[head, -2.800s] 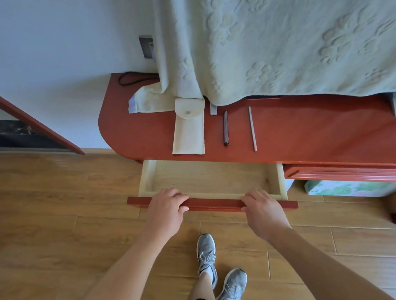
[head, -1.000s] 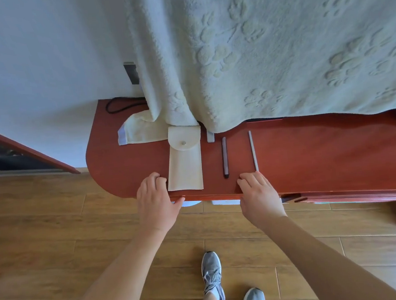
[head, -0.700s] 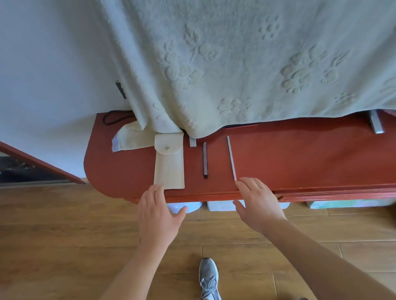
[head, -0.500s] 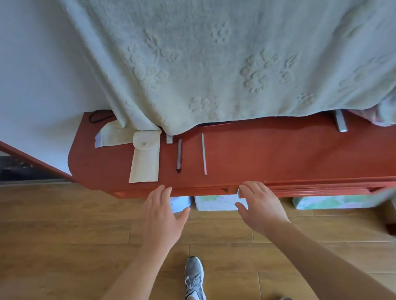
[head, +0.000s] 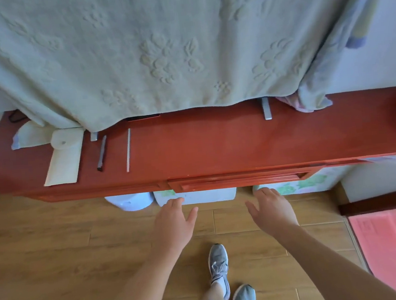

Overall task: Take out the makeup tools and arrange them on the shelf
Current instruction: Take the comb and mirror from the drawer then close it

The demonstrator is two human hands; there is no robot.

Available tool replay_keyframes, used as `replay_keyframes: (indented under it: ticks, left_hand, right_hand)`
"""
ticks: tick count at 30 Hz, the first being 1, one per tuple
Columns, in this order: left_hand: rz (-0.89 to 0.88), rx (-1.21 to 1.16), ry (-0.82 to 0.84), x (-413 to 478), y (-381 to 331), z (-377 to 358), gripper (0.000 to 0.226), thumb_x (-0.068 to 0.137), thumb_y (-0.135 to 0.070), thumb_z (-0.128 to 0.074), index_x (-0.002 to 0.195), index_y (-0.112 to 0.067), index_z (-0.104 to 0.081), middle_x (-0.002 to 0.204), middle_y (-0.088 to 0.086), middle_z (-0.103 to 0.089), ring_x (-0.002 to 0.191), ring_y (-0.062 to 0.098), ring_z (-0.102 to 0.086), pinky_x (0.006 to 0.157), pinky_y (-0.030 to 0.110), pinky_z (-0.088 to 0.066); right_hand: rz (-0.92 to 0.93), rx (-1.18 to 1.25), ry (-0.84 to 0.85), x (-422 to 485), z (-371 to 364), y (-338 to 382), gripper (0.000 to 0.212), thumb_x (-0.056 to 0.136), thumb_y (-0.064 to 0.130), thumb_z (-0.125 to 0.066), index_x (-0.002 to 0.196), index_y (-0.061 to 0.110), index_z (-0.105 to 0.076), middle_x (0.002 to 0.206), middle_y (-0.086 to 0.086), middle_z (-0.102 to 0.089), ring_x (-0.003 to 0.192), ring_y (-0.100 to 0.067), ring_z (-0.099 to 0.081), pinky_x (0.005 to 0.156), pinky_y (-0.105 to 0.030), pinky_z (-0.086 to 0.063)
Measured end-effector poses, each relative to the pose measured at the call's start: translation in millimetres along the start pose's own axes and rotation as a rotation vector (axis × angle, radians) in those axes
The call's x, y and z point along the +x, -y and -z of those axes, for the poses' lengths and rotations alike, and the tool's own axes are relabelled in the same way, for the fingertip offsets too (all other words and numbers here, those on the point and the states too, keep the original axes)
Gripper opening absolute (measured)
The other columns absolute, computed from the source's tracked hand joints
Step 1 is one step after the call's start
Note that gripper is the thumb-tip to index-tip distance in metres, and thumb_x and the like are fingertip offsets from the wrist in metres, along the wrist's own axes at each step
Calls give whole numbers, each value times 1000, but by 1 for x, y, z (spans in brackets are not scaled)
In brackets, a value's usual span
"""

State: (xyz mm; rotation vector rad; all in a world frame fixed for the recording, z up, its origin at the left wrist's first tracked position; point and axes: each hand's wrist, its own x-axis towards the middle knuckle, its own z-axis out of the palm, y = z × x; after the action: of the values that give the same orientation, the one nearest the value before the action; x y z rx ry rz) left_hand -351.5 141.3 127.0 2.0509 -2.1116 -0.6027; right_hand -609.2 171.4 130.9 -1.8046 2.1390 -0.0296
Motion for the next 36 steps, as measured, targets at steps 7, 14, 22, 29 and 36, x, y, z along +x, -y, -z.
replay_keyframes:
  ticks: [7, 14, 22, 29, 36]
  left_hand:
    - [218, -22, 116, 55, -29, -74, 63, 93, -64, -42, 128, -15, -61, 123, 0, -67, 109, 19, -64, 83, 33, -51]
    - [543, -254, 191, 80, -27, -124, 95, 81, -84, -26, 108, -3, -67, 101, 8, -73, 93, 25, -67, 74, 32, -49]
    - [618, -673, 73, 86, -49, -134, 74, 95, -48, -55, 145, 3, -36, 127, 9, -64, 112, 19, -60, 87, 24, -40]
    - [758, -1324, 14, 94, -43, -149, 54, 91, -25, -70, 125, 8, -44, 107, 12, -70, 100, 14, -68, 106, 43, -47]
    - [827, -1689, -26, 99, -47, -142, 19, 89, 10, -61, 85, -5, -50, 73, 4, -67, 86, 21, -66, 104, 44, -48]
  right_hand:
    - [-213, 112, -2, 48, -50, -54, 48, 94, 50, -46, 117, 11, -63, 113, -6, -65, 108, -27, -57, 84, -35, -48]
    - [-426, 285, -50, 83, -85, -75, 55, 91, 60, -43, 95, 12, -70, 95, -10, -70, 88, -33, -64, 67, -34, -48]
    - [-624, 664, -1, 94, -93, -79, 54, 84, 59, -60, 107, 11, -66, 113, -6, -69, 108, -28, -61, 86, -32, -44]
    - [-786, 1174, -42, 98, -100, -75, 69, 74, 45, -80, 128, 14, -49, 113, 4, -68, 104, -17, -64, 95, -39, -49]
    - [-802, 1480, -97, 102, -114, -73, 80, 67, 34, -83, 131, 6, -44, 103, 1, -73, 103, -17, -67, 101, -45, -48]
